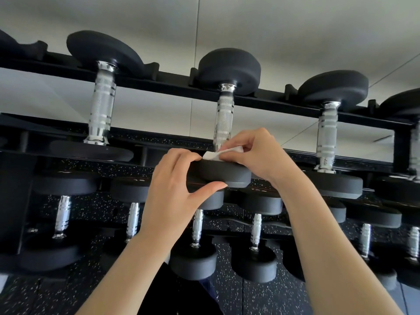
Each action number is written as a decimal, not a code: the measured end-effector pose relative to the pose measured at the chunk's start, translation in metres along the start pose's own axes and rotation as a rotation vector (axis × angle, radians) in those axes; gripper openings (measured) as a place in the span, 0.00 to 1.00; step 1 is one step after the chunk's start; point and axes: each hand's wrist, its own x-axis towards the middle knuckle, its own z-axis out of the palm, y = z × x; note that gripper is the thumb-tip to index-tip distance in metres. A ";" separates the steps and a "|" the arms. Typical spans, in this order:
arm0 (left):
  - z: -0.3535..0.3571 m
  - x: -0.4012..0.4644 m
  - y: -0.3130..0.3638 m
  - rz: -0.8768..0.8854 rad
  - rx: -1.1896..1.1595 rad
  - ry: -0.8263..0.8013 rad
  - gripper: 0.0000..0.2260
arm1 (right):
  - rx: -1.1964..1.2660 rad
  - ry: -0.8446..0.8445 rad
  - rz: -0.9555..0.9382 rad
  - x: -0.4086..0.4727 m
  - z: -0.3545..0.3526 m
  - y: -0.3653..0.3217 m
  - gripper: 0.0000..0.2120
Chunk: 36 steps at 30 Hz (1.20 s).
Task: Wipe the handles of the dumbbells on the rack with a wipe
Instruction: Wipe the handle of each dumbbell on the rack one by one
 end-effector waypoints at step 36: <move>-0.002 0.004 -0.003 -0.016 -0.029 -0.053 0.24 | 0.631 0.695 0.112 0.063 0.013 -0.017 0.05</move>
